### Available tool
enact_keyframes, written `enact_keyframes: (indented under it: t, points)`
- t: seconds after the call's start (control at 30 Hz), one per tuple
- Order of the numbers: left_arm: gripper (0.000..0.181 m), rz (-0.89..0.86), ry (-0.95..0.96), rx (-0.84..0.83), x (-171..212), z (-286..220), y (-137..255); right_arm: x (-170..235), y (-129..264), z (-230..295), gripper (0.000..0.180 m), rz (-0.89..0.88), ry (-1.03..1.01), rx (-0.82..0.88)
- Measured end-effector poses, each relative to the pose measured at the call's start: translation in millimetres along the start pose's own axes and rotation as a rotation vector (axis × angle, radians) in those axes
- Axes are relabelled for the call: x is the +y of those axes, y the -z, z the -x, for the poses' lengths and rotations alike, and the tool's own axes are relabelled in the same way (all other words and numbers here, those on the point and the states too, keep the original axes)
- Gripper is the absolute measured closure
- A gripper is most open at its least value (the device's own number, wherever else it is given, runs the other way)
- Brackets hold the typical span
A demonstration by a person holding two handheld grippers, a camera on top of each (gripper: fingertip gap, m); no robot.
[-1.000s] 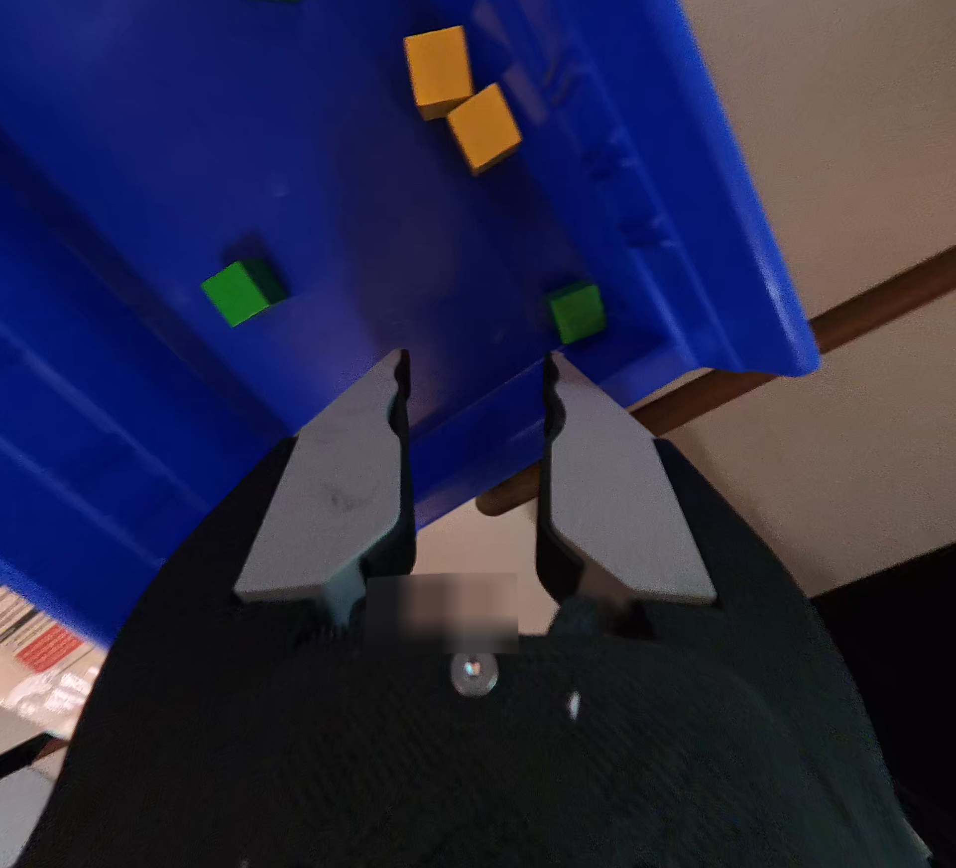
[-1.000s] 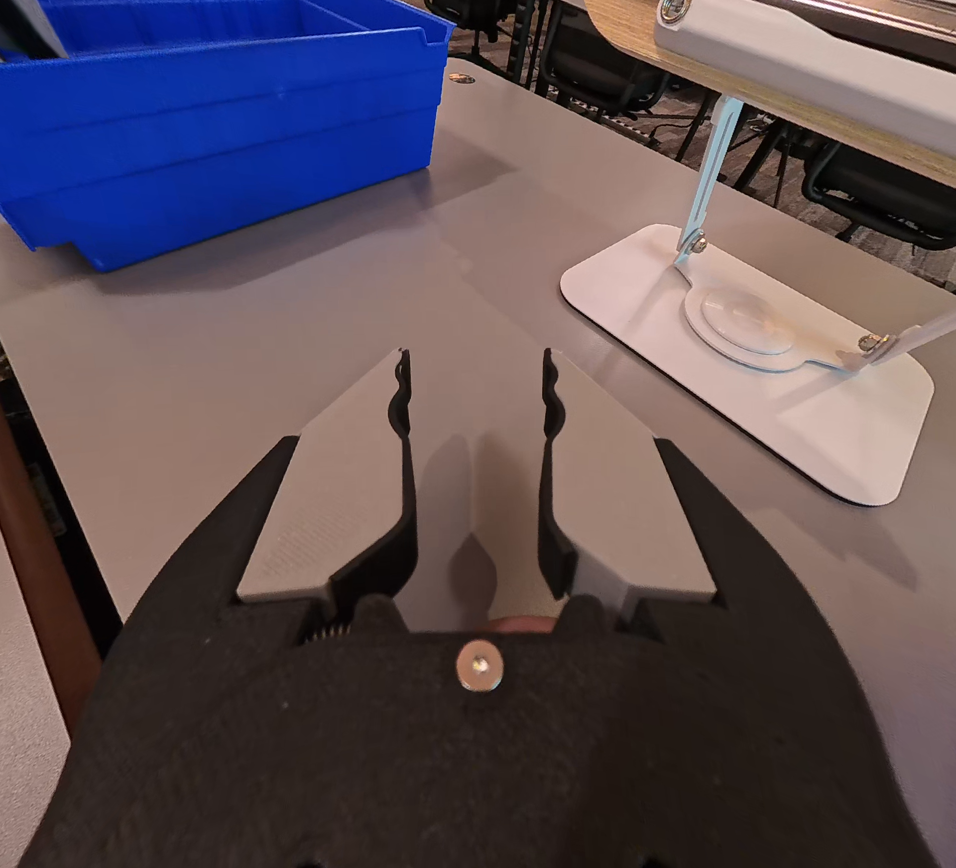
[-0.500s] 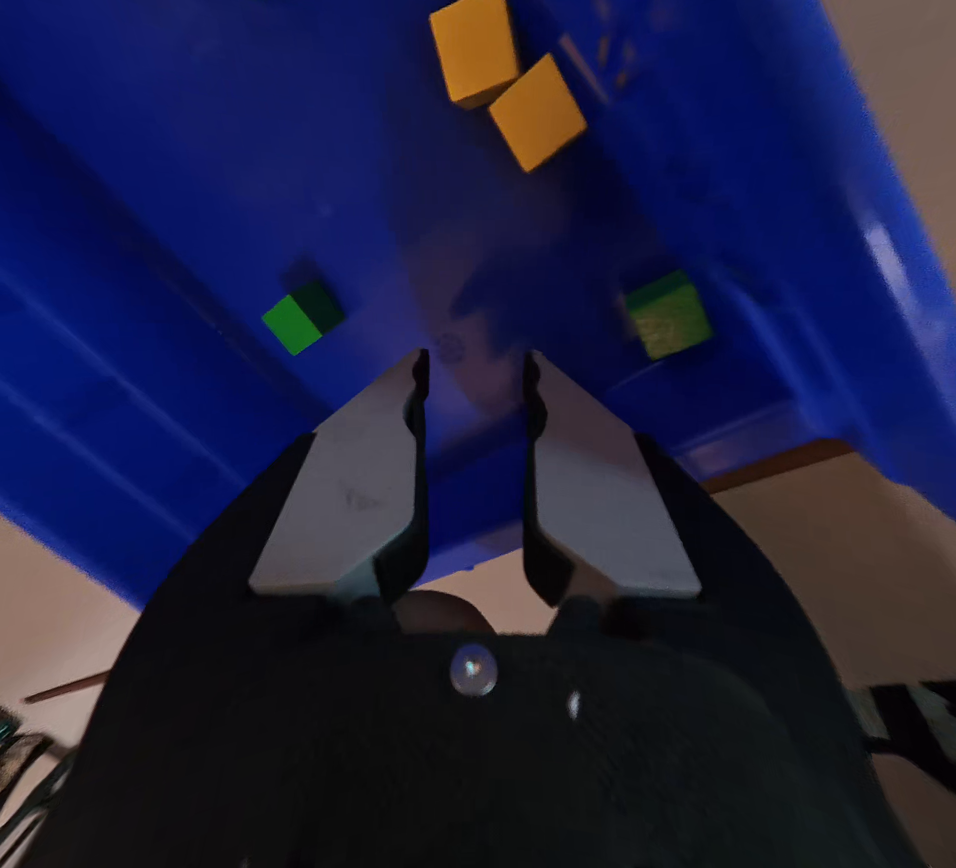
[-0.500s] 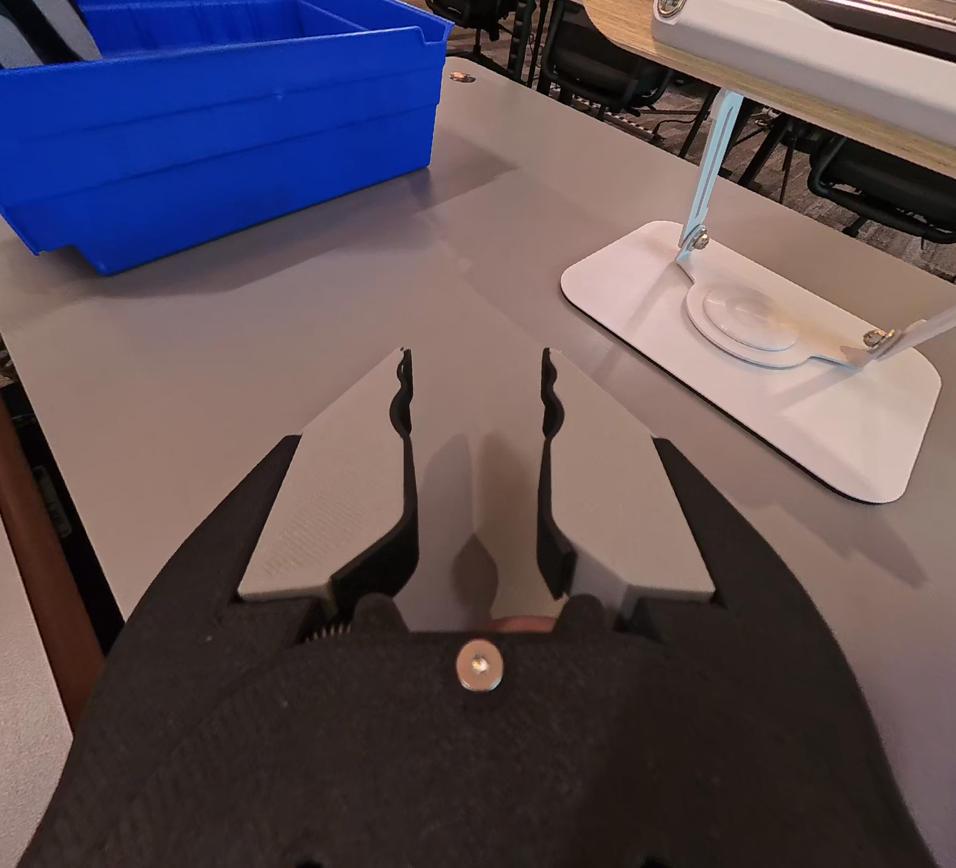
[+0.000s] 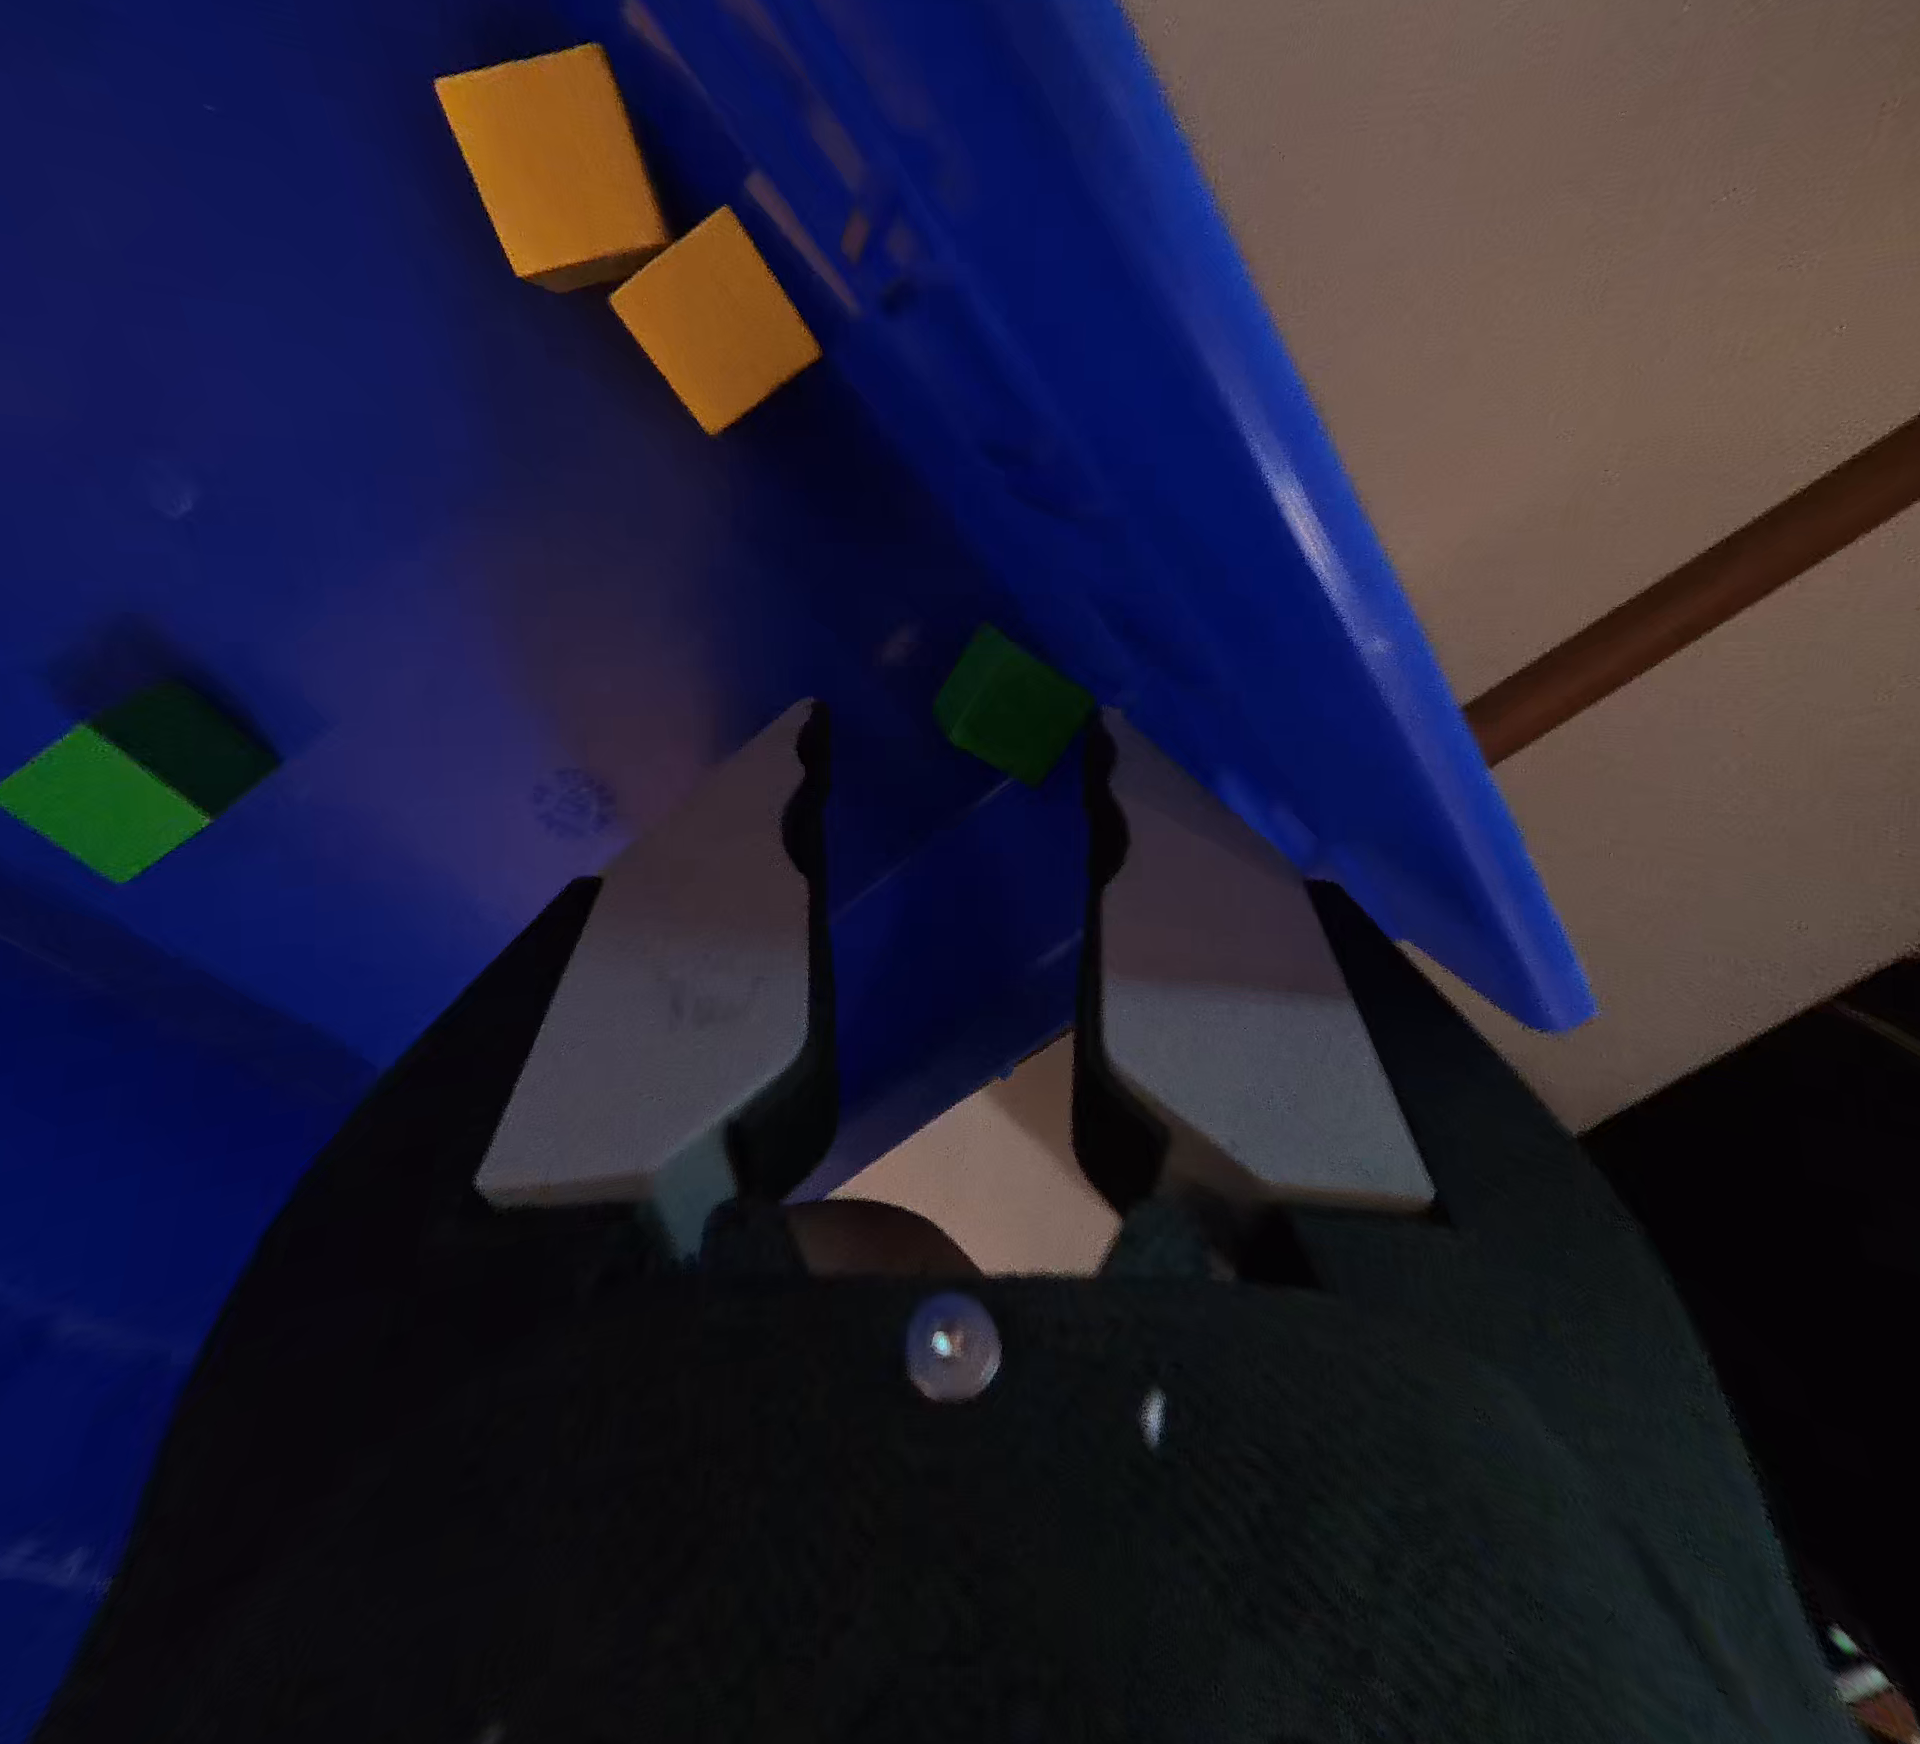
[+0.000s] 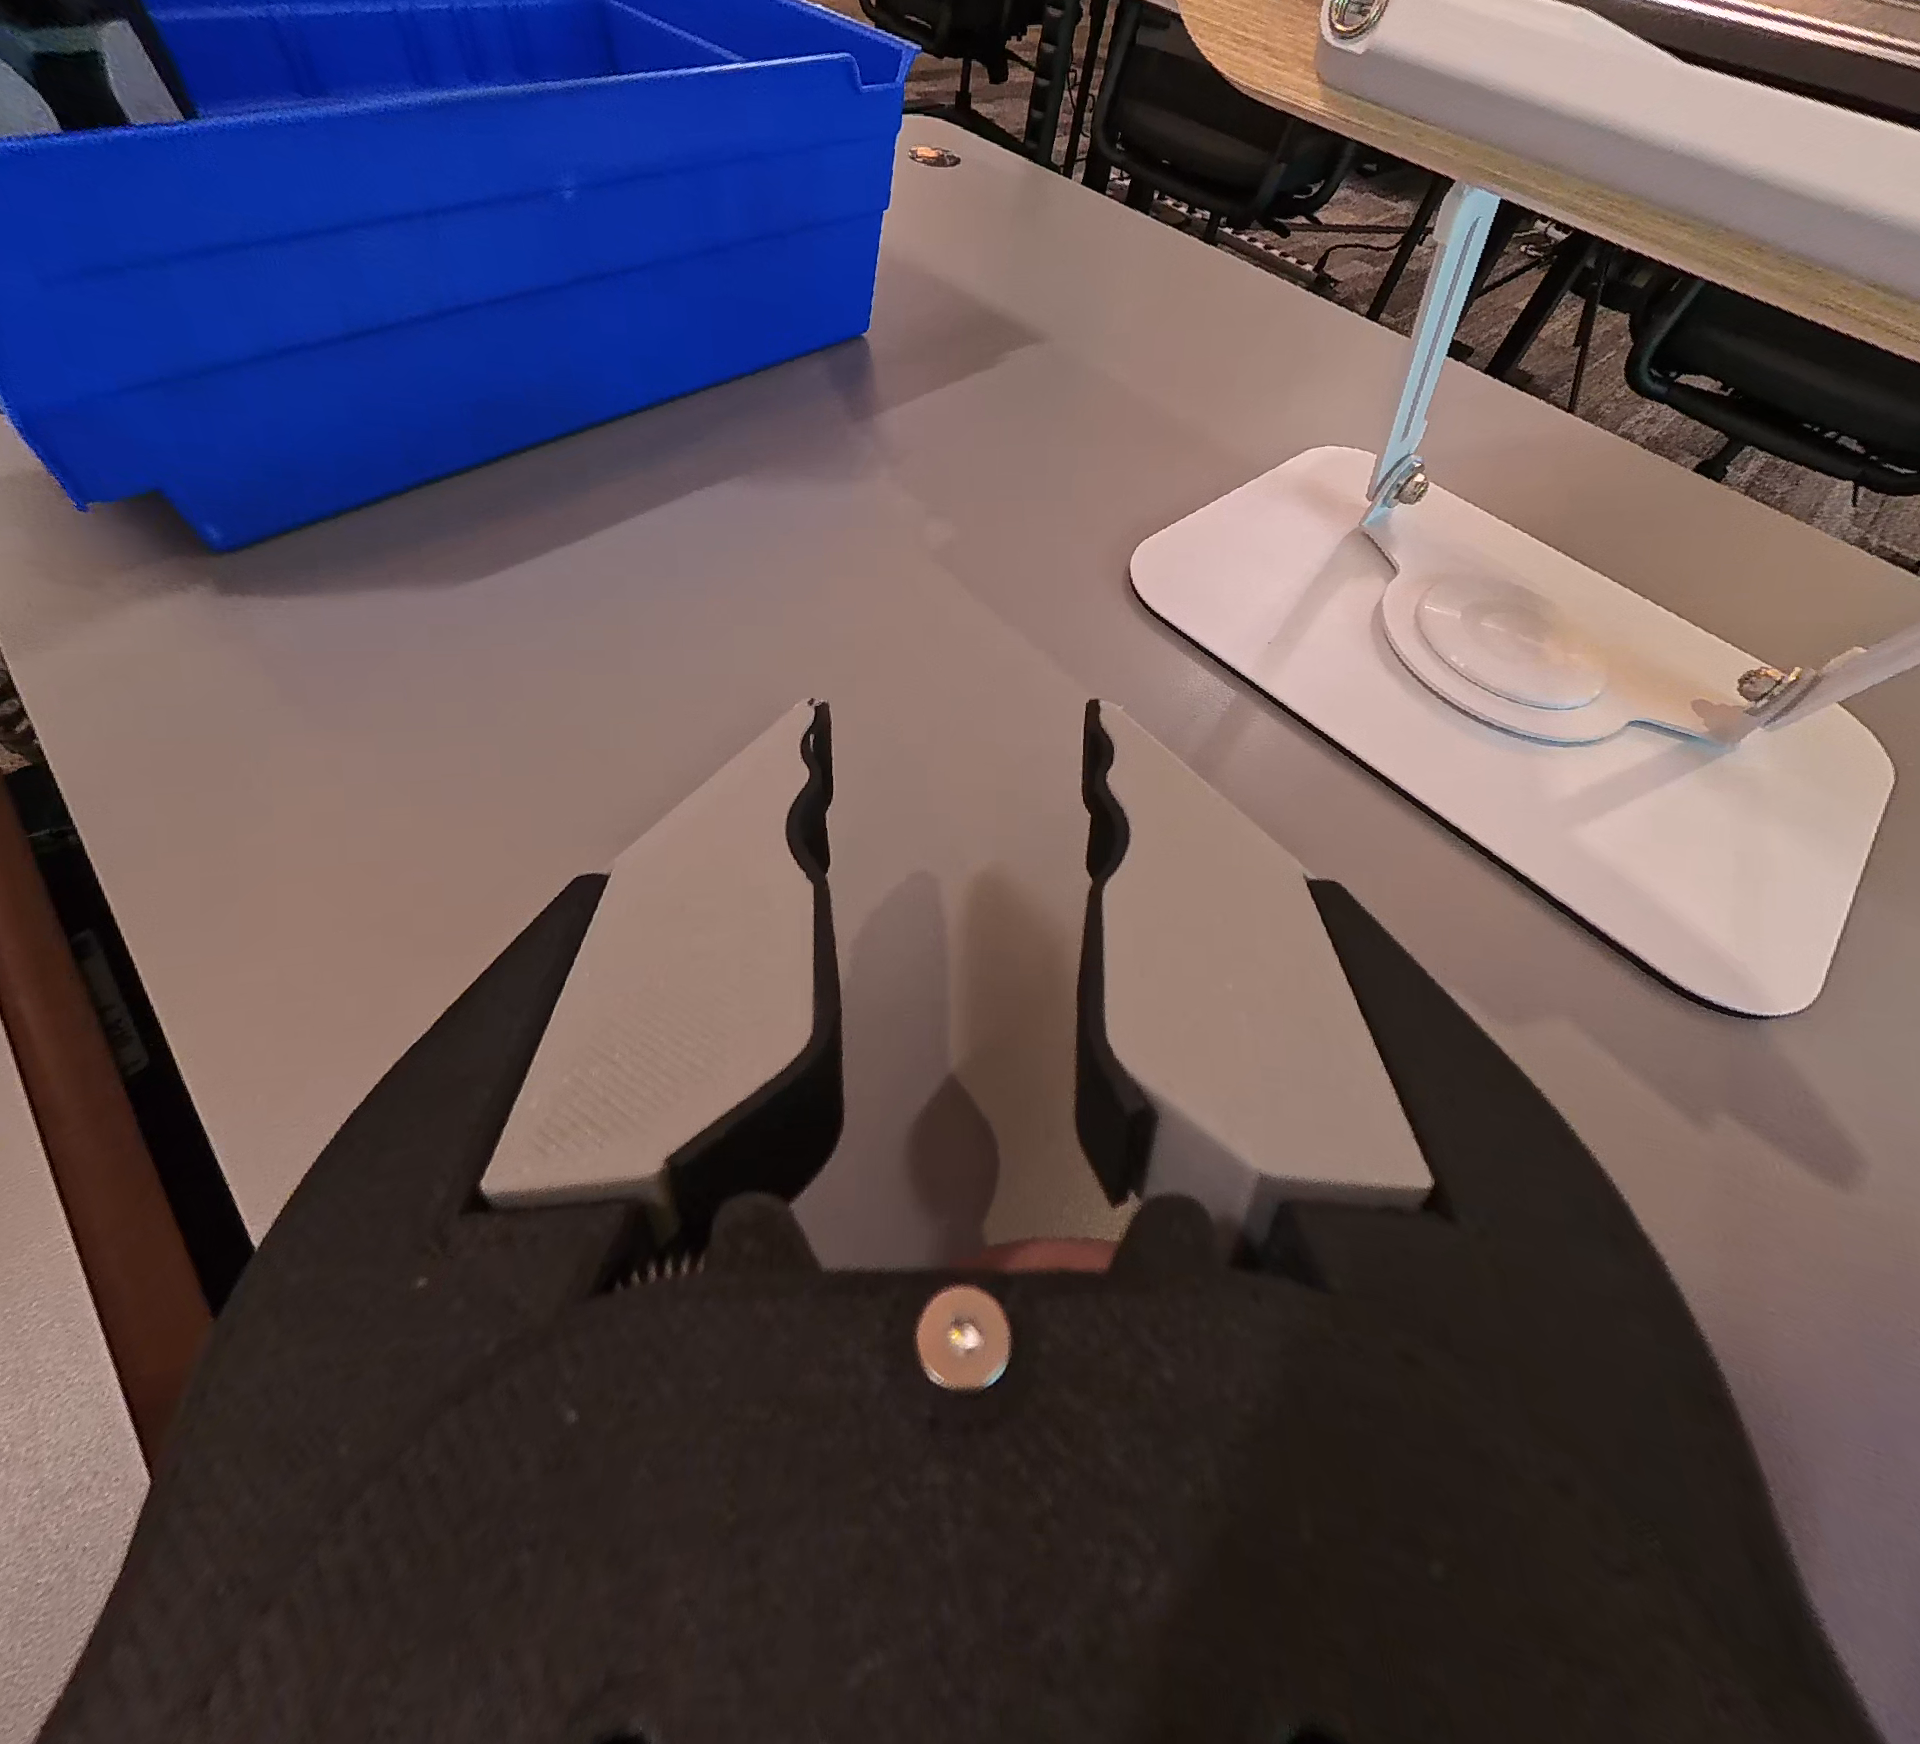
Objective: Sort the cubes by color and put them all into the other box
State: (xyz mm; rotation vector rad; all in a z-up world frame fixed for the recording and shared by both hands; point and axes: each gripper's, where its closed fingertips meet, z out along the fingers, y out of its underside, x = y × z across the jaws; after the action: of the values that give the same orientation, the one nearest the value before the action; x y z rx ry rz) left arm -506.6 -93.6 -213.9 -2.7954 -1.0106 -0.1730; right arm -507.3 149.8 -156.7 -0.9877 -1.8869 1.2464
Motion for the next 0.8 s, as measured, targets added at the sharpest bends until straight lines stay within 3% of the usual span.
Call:
enact_keyframes:
  t: [0.07,0.13,0.2,0.37,0.57,0.8]
  points:
    - [0.129,-0.005,-0.029,-0.081,-1.9,7.6,2.5,-0.1,0.1,-0.2,0.135,-0.001,-0.002,0.000]
    - [0.156,0.015,-0.064,-0.241,0.0,28.2,7.2,0.0,0.0,-0.2,0.135,-0.001,-0.003,-0.001]
    - [0.158,0.037,-0.095,-0.364,2.8,45.6,11.1,0.0,-0.1,0.0,0.136,0.000,-0.003,-0.003]
    - [0.152,-0.022,-0.042,-0.365,-4.2,52.9,15.1,0.2,-0.5,0.2,0.136,0.001,-0.001,-0.004]
    - [0.139,-0.090,-0.029,-0.248,-10.5,41.5,20.6,0.4,-0.9,0.7,0.137,0.002,-0.001,-0.008]
    - [0.138,-0.100,-0.028,-0.218,-12.0,46.1,12.6,0.2,-0.9,0.8,0.138,0.000,-0.002,-0.011]
